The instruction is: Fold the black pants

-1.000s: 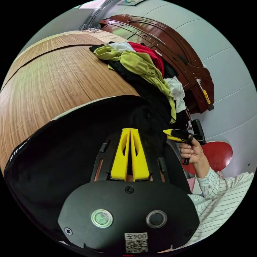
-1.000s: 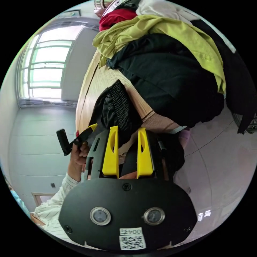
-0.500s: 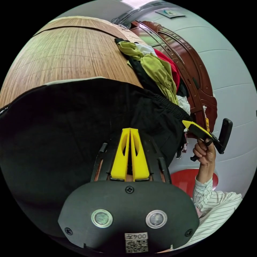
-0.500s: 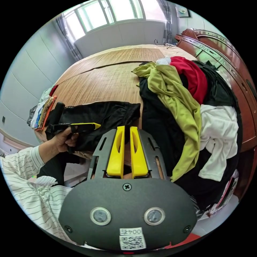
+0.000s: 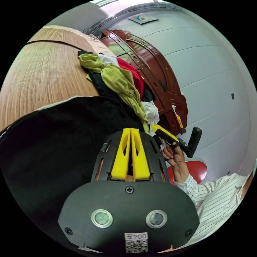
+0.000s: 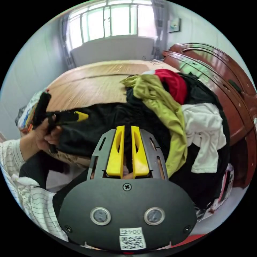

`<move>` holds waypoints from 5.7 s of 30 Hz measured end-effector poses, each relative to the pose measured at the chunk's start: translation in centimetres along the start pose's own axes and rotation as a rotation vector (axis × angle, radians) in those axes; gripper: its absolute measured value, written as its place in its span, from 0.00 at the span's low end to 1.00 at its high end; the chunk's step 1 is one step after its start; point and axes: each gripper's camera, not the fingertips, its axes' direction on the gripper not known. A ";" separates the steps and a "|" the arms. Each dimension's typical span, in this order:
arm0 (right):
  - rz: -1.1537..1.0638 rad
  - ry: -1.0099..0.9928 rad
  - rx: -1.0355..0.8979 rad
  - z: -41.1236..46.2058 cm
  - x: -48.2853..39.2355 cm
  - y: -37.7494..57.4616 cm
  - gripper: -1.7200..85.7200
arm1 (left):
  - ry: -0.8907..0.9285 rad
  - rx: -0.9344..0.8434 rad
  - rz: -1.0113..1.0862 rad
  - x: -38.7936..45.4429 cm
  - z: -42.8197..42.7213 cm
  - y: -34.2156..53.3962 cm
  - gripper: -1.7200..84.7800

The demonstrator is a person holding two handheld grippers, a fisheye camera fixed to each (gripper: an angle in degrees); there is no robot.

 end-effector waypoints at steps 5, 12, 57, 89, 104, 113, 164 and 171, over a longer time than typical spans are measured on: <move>-0.359 0.218 -0.260 6.6 -12.0 -1.4 0.08 | -0.194 0.080 0.081 3.4 -9.6 7.1 0.03; -0.399 0.260 -0.333 8.7 -16.8 -1.9 0.05 | -0.901 0.164 0.058 5.1 -23.4 19.5 0.03; -0.105 -0.031 0.042 -8.3 -25.8 5.7 0.11 | -0.972 0.091 -0.018 11.3 -27.3 16.9 0.03; -0.606 -0.561 -0.157 3.8 -46.6 5.1 0.03 | -1.061 0.201 -0.208 10.7 -42.8 19.2 0.03; 0.612 -1.489 0.088 13.1 -9.7 0.1 0.04 | -1.150 0.261 -0.340 11.2 -44.5 21.7 0.02; 1.098 -1.214 0.128 18.9 1.3 7.2 0.07 | -1.169 0.114 -0.272 9.3 -34.7 14.0 0.02; -0.011 -0.227 -0.162 10.4 -22.9 -3.1 0.17 | -0.870 0.102 -0.078 14.2 -33.7 18.2 0.02; 0.027 0.104 -0.154 11.1 -24.6 -0.7 0.04 | -0.772 0.068 -0.017 16.3 -32.4 18.1 0.02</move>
